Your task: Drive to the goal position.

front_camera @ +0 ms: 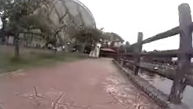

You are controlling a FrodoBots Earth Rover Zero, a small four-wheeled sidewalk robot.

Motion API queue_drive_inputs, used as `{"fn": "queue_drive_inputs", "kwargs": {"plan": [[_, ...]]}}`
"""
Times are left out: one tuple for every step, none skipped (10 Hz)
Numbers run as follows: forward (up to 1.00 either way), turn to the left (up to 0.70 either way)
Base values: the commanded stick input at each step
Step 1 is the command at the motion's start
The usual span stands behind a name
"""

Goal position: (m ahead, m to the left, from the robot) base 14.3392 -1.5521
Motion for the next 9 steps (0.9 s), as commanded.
{"fn": "queue_drive_inputs", "kwargs": {"plan": [[0.0, 0.31], [0.0, 0.0], [0.0, 0.0], [0.0, 0.0], [0.0, 0.0], [0.0, 0.0], [0.0, 0.0], [0.0, 0.0], [0.0, 0.0]]}}
